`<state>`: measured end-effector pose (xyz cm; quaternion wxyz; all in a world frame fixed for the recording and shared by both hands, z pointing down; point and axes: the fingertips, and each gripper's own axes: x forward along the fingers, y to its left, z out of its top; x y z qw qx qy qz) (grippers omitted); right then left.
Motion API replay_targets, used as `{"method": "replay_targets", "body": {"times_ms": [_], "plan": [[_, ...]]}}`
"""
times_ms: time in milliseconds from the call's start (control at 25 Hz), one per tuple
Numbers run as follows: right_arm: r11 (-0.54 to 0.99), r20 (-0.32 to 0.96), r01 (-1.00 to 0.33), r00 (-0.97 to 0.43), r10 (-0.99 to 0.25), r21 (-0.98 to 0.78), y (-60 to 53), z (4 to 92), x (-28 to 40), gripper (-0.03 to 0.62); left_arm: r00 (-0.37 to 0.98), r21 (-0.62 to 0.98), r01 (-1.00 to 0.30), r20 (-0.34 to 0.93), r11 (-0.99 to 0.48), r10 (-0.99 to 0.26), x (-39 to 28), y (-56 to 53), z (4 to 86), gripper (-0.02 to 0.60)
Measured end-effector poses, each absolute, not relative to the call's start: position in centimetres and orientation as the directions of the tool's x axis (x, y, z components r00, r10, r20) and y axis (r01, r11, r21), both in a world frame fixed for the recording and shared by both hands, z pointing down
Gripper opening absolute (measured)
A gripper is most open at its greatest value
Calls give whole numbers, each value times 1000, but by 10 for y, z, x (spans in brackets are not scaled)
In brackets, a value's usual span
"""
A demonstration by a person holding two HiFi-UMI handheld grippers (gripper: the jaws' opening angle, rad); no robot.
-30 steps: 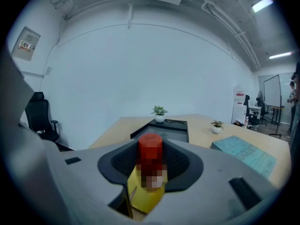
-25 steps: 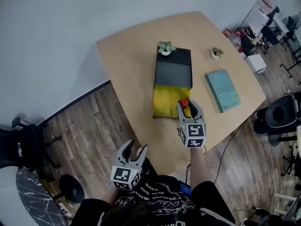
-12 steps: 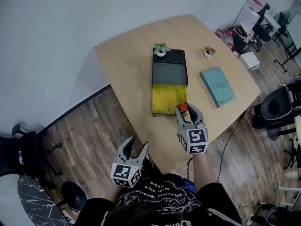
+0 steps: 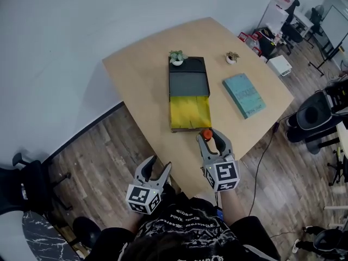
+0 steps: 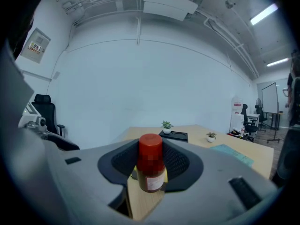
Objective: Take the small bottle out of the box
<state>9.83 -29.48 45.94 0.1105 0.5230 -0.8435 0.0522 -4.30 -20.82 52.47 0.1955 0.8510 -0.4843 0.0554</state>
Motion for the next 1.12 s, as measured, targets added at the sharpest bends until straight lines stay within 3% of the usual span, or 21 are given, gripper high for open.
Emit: {"method": "replay_targets", "body": {"times_ms": [1120], "plan": [[291,252,-957,-282,-926,-1,-189,479,150,155,607,247,-791,212,-559,-766,-24,-190,502,233]]}}
